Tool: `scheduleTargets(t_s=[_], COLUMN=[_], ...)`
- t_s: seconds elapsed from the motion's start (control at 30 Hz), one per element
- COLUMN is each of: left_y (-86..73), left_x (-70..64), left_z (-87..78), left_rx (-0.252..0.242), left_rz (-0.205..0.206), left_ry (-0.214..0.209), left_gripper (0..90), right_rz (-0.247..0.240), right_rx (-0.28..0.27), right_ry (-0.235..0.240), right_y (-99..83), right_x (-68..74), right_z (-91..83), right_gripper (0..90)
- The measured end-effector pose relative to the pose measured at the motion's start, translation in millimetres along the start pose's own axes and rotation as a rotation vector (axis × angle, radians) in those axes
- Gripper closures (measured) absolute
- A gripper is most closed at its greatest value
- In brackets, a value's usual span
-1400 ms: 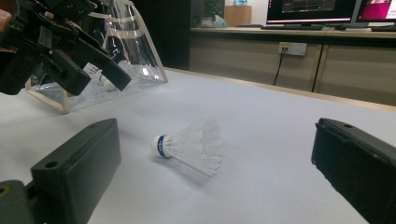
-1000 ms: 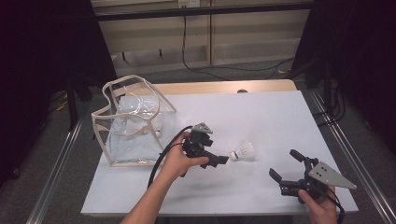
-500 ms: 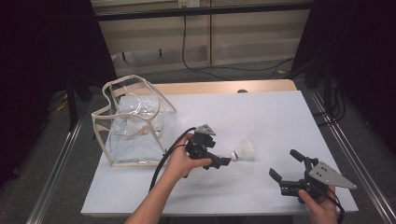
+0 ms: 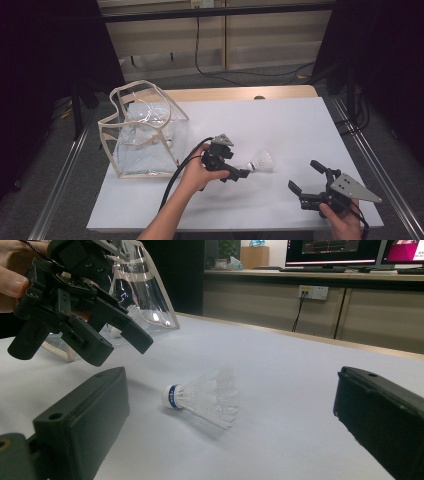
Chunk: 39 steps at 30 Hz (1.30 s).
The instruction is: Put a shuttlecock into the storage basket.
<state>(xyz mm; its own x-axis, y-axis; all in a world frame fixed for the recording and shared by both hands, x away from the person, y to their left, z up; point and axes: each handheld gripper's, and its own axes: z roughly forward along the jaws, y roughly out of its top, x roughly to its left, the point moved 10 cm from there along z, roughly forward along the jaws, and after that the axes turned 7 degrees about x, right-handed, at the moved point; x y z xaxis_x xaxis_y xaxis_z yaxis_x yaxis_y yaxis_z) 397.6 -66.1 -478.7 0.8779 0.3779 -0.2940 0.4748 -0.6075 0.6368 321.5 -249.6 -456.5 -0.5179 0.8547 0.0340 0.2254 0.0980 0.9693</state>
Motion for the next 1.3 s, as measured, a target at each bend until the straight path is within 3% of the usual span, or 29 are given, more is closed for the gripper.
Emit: scheduleTargets(t_s=[0.5, 1.03, 1.2, 1.3], left_y=[1.0, 3.0, 2.6, 3.1], left_x=[-0.7, -1.9, -1.3, -1.3], left_z=[6.5, 17.7, 21.3, 23.6], left_rx=[0.002, 0.01, 0.015, 0.018], left_rz=[0.004, 0.031, 0.021, 0.037], left_ry=[-0.003, -0.002, -0.008, -0.004], left_gripper=[8.1, 18.0, 24.7, 29.3], right_rz=[-0.002, -0.001, -0.001, -0.003], right_rx=[0.0, 0.001, 0.001, 0.0], right_ry=[-0.002, -0.002, -0.001, -0.001], right_y=[0.0, -0.1, -0.2, 0.1], right_x=[-0.5, -0.3, -0.6, -0.4], right_z=[-0.1, -0.3, -0.3, -0.1], right_gripper=[1.4, 1.4, 1.4, 1.4])
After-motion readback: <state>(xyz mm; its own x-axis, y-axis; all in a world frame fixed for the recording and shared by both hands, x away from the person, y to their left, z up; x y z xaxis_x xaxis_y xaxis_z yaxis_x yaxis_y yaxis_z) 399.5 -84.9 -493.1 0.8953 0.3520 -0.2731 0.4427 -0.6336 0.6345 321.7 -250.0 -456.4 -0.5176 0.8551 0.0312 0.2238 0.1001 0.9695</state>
